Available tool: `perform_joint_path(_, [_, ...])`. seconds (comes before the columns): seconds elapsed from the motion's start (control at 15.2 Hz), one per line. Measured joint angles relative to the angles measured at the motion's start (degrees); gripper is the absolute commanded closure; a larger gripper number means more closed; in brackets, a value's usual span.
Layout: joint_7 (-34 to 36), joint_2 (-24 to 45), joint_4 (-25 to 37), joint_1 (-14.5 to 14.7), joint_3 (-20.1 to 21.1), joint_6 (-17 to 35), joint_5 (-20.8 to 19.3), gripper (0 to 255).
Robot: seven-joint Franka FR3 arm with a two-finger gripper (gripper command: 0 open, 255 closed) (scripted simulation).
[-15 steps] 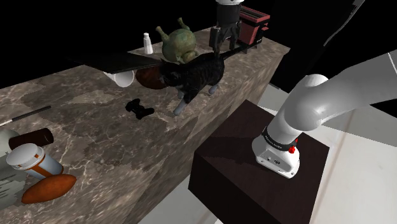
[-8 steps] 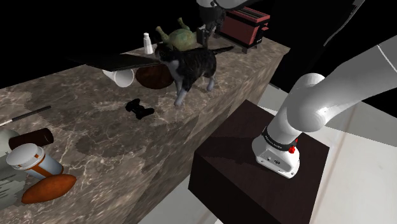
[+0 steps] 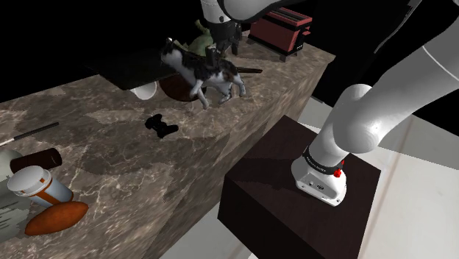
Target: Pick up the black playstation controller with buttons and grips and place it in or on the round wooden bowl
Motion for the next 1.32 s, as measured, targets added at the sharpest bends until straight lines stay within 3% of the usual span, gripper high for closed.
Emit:
perform_joint_path(0.86, [12.7, 18.6, 10.4, 5.2, 7.5, 4.3, 2.7, 0])
perform_joint_path(1.32, [18.9, 31.2, 21.2, 9.0, 10.3, 5.5, 1.9, 0])
